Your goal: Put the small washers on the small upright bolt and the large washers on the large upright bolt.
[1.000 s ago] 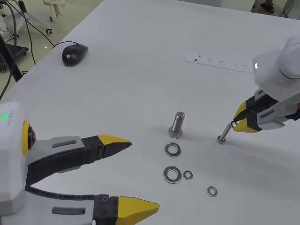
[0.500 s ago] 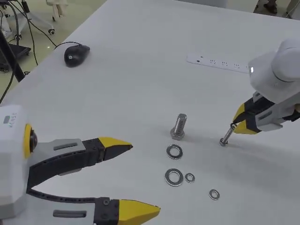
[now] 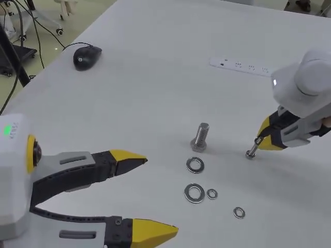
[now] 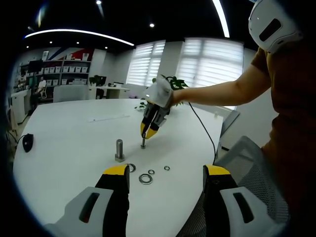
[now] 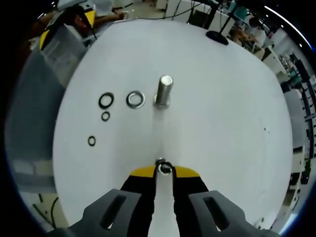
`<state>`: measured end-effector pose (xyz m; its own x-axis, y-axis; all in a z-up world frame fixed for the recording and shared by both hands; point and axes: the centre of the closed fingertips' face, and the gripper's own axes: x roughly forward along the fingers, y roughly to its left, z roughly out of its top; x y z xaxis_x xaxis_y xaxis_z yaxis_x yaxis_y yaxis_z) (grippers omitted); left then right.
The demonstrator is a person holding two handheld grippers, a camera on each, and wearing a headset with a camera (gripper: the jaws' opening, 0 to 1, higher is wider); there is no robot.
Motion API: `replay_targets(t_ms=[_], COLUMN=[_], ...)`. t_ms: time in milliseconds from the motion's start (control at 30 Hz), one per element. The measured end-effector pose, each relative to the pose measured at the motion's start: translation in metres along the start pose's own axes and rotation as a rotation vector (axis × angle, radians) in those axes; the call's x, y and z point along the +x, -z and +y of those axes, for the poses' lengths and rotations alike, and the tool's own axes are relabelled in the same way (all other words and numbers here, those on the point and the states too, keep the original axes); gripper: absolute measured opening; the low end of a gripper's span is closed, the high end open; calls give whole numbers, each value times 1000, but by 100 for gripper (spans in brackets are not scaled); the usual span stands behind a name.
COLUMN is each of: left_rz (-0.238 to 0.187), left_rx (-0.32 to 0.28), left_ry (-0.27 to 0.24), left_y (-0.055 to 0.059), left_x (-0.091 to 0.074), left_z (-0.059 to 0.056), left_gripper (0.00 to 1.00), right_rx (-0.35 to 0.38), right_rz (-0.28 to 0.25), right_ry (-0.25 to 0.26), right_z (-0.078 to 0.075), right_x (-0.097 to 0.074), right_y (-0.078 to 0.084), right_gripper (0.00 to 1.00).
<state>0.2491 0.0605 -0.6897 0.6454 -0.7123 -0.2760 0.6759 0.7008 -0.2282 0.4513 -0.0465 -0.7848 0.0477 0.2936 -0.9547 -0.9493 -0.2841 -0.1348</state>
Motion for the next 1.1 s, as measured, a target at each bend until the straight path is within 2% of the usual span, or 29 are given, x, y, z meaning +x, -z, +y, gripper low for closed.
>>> replay_targets(t_ms=[233, 633, 1100], left_rz=[1, 8, 4], left_rx=[-10, -24, -11], left_ry=[-4, -6, -6], left_y=[1, 5, 2], left_x=[-1, -1, -2], left_z=[1, 4, 1], left_gripper=[59, 59, 59], right_rx=[2, 12, 25], right_rz=[2, -6, -5], right_ry=[-9, -15, 1], right_z=[2, 1, 6], right_x=[15, 31, 18], right_y=[5, 11, 16], right_gripper=[13, 13, 14])
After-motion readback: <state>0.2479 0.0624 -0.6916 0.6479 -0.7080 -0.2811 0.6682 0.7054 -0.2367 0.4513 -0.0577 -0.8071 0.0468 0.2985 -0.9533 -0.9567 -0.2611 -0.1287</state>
